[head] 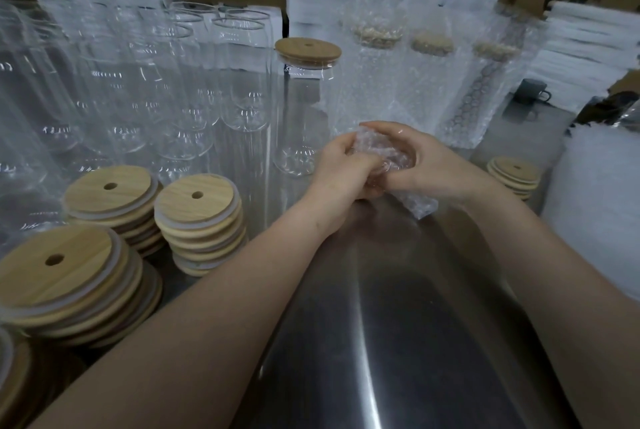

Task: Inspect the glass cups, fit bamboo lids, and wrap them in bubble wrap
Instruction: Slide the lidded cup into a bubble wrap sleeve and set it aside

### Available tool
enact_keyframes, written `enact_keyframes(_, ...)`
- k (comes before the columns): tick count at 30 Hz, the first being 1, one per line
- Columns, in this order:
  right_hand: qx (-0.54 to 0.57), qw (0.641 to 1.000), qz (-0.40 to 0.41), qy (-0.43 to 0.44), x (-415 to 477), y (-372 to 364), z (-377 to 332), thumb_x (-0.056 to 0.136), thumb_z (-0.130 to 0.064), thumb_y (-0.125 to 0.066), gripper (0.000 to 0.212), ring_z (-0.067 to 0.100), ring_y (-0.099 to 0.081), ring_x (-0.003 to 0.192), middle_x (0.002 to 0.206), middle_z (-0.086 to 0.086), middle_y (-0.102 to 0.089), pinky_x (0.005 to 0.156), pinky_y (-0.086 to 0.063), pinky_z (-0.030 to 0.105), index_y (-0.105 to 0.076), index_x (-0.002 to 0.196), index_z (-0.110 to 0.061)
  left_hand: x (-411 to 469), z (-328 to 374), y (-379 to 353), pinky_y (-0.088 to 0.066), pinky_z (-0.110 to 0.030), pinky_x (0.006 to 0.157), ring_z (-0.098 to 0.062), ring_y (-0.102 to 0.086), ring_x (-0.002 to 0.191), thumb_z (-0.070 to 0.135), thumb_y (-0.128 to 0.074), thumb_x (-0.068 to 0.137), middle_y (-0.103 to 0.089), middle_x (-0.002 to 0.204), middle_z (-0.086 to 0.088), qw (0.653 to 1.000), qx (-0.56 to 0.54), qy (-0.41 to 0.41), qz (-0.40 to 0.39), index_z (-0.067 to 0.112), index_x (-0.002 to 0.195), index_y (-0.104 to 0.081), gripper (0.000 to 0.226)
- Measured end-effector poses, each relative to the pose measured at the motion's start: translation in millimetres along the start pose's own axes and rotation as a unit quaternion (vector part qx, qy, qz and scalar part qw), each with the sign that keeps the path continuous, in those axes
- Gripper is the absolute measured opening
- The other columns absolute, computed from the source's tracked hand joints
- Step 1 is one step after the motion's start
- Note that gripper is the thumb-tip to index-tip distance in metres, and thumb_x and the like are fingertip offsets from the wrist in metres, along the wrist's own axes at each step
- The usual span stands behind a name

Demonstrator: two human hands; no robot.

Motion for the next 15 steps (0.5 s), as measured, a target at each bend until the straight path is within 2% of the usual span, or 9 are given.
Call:
enact_keyframes(3, -0.007, 1.0, 0.011, 0.0, 0.5, 0.8, 0.1, 0.079, 0.005, -0.071, 0.071, -0.003, -0.046, 0.128, 0.137, -0.014, -0.05, 0.101, -0.04, 0.013, -0.048, 0.137, -0.029, 0.9, -0.4, 3.1, -0.054, -0.036, 0.061, -0.021, -0.059, 0.063, -0.012, -0.048, 0.086, -0.061, 0.083, -0.016, 1.0, 0.015, -0.01, 0.02, 0.0, 0.12, -0.059, 0.038)
enact_keyframes(5, -0.012, 1.0, 0.02, 0.005, 1.2, 2.3, -0.8, 0.075, -0.007, -0.075, 0.068, 0.002, -0.049, 0.127, 0.134, -0.013, -0.052, 0.101, -0.042, 0.019, -0.05, 0.133, -0.032, 1.3, 0.1, 3.2, -0.057, -0.048, 0.065, -0.027, -0.06, 0.067, -0.009, -0.05, 0.087, -0.063, 0.083, -0.019, 0.998, 0.041, -0.033, 0.03, 0.004, 0.113, -0.061, 0.032)
enact_keyframes(7, -0.017, 0.999, 0.035, 0.007, 0.5, 4.5, -2.5, 0.065, -0.019, -0.072, 0.064, 0.01, -0.055, 0.12, 0.123, -0.015, -0.054, 0.095, -0.045, 0.023, -0.051, 0.122, -0.038, 1.8, 0.6, 1.9, -0.056, -0.057, 0.064, -0.028, -0.06, 0.065, -0.007, -0.049, 0.088, -0.063, 0.073, -0.01, 0.996, 0.062, -0.054, 0.03, 0.012, 0.104, -0.063, 0.028)
enact_keyframes(9, -0.021, 0.999, 0.045, 0.007, -0.6, 6.2, -3.1, 0.059, -0.03, -0.07, 0.061, 0.015, -0.059, 0.111, 0.114, -0.012, -0.054, 0.088, -0.047, 0.024, -0.05, 0.115, -0.044, 2.8, 0.6, 0.8, -0.056, -0.057, 0.062, -0.025, -0.059, 0.06, -0.003, -0.048, 0.09, -0.061, 0.064, -0.001, 0.994, 0.076, -0.067, 0.03, 0.017, 0.101, -0.063, 0.028)
enact_keyframes(11, -0.026, 0.998, 0.052, 0.005, -0.6, 7.2, -2.6, 0.056, -0.038, -0.065, 0.06, 0.015, -0.063, 0.106, 0.114, -0.003, -0.059, 0.087, -0.049, 0.025, -0.05, 0.113, -0.044, 2.4, 2.8, 0.0, -0.057, -0.051, 0.058, -0.019, -0.058, 0.053, -0.002, -0.047, 0.091, -0.058, 0.056, 0.007, 0.991, 0.099, -0.084, 0.035, 0.025, 0.092, -0.062, 0.031)
enact_keyframes(12, -0.025, 0.998, 0.057, 0.005, 0.1, 7.7, -1.9, 0.058, -0.035, -0.064, 0.058, 0.015, -0.064, 0.106, 0.114, 0.002, -0.062, 0.089, -0.051, 0.027, -0.051, 0.114, -0.041, 1.7, 4.6, 0.0, -0.057, -0.047, 0.055, -0.016, -0.057, 0.05, -0.002, -0.046, 0.091, -0.057, 0.053, 0.009, 0.989, 0.112, -0.093, 0.039, 0.027, 0.088, -0.061, 0.032)
enact_keyframes(15, -0.031, 0.996, 0.08, 0.007, 2.8, 11.9, 0.0, 0.07, -0.01, -0.062, 0.05, 0.018, -0.067, 0.102, 0.106, 0.01, -0.069, 0.092, -0.051, 0.028, -0.055, 0.116, -0.028, -0.6, 8.7, -0.7, -0.053, -0.038, 0.048, -0.013, -0.052, 0.043, 0.001, -0.046, 0.093, -0.054, 0.055, 0.005, 0.984, 0.132, -0.11, 0.044, 0.023, 0.091, -0.062, 0.026)
Point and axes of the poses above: each hand's wrist, its own x-axis towards the middle knuckle, its own y-axis out of the back of the hand, z = x × y, the point moved 9 cm from there along x, towards the middle knuckle
